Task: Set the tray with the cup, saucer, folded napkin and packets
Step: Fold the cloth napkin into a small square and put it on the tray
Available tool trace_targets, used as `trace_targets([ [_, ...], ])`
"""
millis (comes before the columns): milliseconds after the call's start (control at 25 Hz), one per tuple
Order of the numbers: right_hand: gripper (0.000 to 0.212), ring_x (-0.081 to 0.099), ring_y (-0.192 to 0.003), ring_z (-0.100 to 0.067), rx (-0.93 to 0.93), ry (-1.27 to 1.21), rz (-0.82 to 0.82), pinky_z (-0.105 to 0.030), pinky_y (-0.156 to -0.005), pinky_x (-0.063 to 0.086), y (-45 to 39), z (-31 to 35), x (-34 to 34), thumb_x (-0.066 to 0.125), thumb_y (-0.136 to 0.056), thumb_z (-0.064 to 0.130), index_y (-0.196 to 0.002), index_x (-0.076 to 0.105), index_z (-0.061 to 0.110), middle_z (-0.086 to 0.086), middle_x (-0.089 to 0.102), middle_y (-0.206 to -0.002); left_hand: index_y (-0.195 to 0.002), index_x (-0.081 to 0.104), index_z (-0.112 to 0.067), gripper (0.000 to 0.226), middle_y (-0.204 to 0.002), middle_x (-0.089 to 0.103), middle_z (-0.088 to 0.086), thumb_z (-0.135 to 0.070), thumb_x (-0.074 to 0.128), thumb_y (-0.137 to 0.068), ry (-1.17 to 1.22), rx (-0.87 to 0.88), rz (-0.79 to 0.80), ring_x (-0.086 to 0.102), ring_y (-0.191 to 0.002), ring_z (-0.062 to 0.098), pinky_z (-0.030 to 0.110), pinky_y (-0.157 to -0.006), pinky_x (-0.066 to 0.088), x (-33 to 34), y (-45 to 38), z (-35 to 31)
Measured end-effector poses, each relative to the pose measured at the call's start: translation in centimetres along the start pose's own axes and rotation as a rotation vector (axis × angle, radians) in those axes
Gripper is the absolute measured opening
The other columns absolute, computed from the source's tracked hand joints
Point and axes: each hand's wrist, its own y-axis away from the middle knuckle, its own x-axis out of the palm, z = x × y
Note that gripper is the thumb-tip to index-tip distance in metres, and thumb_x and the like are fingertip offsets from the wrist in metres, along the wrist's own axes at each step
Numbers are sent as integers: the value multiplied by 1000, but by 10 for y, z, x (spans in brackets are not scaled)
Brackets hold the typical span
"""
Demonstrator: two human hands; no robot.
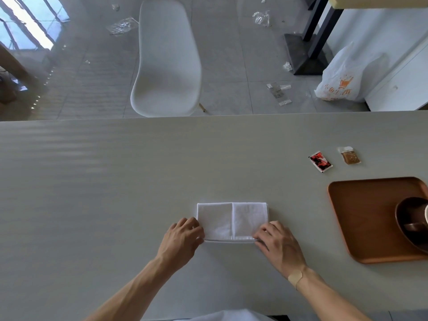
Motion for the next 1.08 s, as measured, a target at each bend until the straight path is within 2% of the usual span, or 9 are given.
trace_targets([
  [160, 16, 61, -83, -19, 8, 53, -78, -33, -68, 50, -12, 8, -3, 80, -69, 31, -73, 65, 27, 9, 63, -83, -77, 65, -28, 11, -83, 61, -6, -37, 71, -79, -86, -18, 1, 56, -75, 20, 28, -62, 41, -4, -14, -6],
  [240, 10, 61, -95, -21, 24, 54, -174, -35, -76, 49, -27, 15, -3, 67, -79, 28, -88, 68, 25, 6, 65, -96, -80, 66, -24, 12, -85, 60, -3, -35, 62, -84, -49, -20, -91, 56, -75, 22, 32, -62, 46, -4, -30, -17],
  [280, 19, 61, -105, -23, 35, 57, -185, -36, -82, 49, -37, 21, -2, 61, -83, 27, -100, 69, 23, 3, 66, -105, -87, 67, -23, 12, -91, 61, -1, -33, 60, -86, -57, -2, -142, 58, -80, 24, 34, -66, 49, -2, -39, -24],
  [360, 36, 55, -124, -28, 27, 98, -130, -42, -98, 48, -52, 32, 5, 55, -87, 26, -121, 64, 17, -3, 63, -125, -108, 68, -19, 23, -118, 64, 5, -29, 61, -89, -99, 28, -176, 61, -108, 29, 40, -85, 52, 6, -56, -37],
  [400, 41, 50, -130, -29, 23, 127, -80, -46, -104, 44, -56, 36, 10, 51, -90, 27, -128, 60, 15, -4, 60, -133, -121, 65, -16, 33, -134, 59, 9, -30, 60, -92, -108, 23, -141, 54, -125, 32, 44, -99, 48, 12, -62, -41],
  [520, 53, 35, -141, -31, 80, 168, 37, -51, -114, 31, -56, 37, 24, 34, -94, 35, -141, 47, 15, -4, 44, -150, -150, 38, -15, 53, -160, 28, 8, -36, 37, -102, -143, -51, -13, 19, -149, 28, 50, -121, 15, 35, -63, -49],
  [640, 56, 31, -143, -32, 79, 182, 86, -51, -114, 20, -48, 34, 37, 30, -95, 37, -147, 39, 16, -2, 33, -156, -151, 34, -13, 58, -160, 26, 8, -37, 28, -99, -137, -104, -1, 21, -148, 27, 50, -117, 10, 48, -55, -54],
  [880, 69, 18, -148, -22, 202, 169, 96, -50, -116, 19, -37, 13, 41, 23, -95, 56, -152, 24, 17, -3, 21, -160, -155, 23, -13, 66, -163, 17, 6, -50, 26, -101, -143, -90, -15, 14, -151, 21, 47, -119, 14, 53, -40, -21],
  [1080, 72, 13, -149, -24, 258, 185, 109, -52, -117, 15, -33, 8, 40, 22, -94, 55, -152, 20, 13, -3, 18, -161, -155, 19, -12, 67, -164, 13, 6, -51, 20, -101, -172, -113, 31, 14, -151, 22, 48, -119, 12, 50, -34, -8],
])
